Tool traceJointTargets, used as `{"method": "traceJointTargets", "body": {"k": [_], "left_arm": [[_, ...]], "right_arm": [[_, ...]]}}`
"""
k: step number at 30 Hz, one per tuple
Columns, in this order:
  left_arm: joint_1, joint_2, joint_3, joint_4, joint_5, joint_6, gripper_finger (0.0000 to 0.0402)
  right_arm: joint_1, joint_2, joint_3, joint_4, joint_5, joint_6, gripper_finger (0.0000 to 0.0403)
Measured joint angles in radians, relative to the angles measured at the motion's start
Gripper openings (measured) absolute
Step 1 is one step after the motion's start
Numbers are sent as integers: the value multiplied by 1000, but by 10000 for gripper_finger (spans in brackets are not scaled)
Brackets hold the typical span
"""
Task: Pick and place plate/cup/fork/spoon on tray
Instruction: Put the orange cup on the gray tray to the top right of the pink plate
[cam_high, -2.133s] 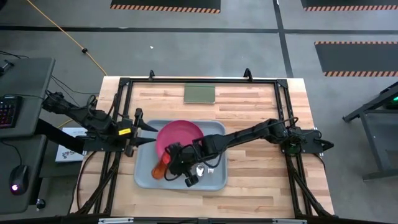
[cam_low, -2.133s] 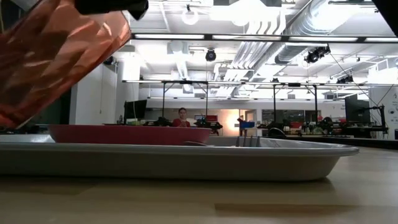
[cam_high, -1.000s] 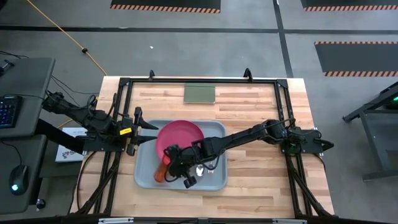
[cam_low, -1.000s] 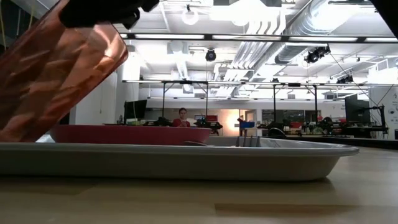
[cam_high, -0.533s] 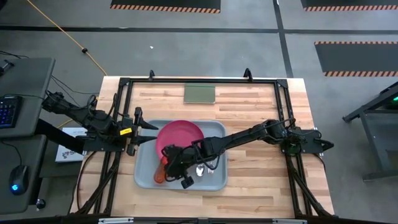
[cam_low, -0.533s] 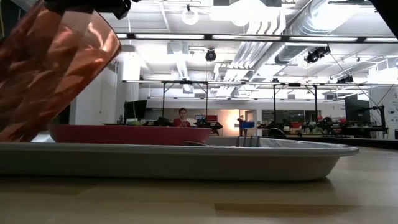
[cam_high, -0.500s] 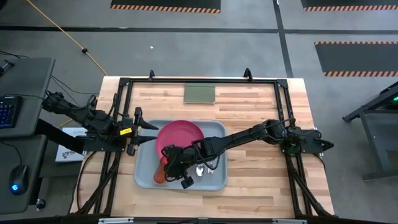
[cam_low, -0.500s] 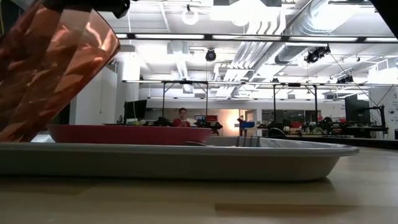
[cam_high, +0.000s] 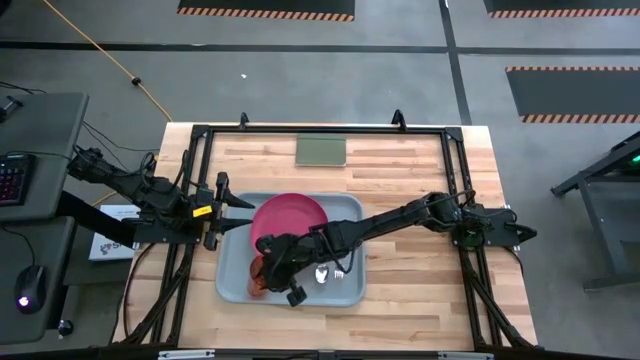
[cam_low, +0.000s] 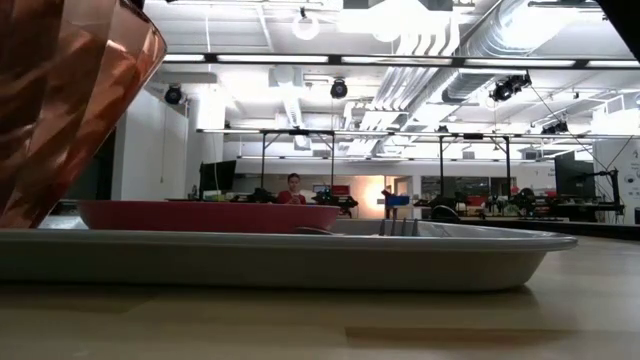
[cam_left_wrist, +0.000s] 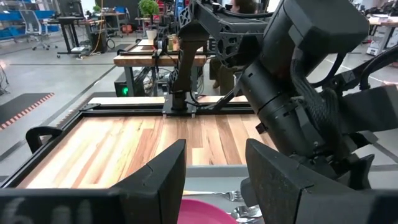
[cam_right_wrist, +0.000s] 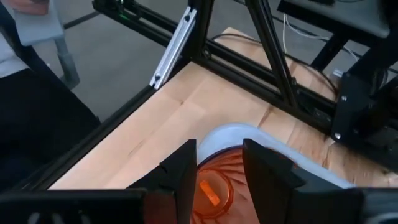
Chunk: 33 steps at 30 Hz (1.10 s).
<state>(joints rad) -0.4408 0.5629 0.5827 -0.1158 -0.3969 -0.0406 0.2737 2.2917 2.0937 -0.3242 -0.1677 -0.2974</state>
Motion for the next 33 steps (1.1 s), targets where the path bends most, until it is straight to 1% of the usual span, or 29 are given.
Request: {"method": "traceJointTargets", "body": {"k": [13,16,20,22,24,27,33], "left_arm": [[0,0,0,0,0,0,157],[0,0,0,0,0,0,157],[0,0,0,0,0,0,157],[0,0,0,-1,0,0,157],[0,0,0,-5,0,0,157],[0,0,0,-24,0,-5,157],[0,0,0,-46,1,-8,157]], "right_arm": [[0,0,0,46,-10,0,122],[0,0,0,45,-25,0,122],[0,0,0,40,-4,0,122],[2,-9,0,-7,36,-22,122],[2,-24,0,-78,103,-45,122],[-2,-65,0,-203,178,-24,122],[-27,-135,1,-524,167,169,122]]}}
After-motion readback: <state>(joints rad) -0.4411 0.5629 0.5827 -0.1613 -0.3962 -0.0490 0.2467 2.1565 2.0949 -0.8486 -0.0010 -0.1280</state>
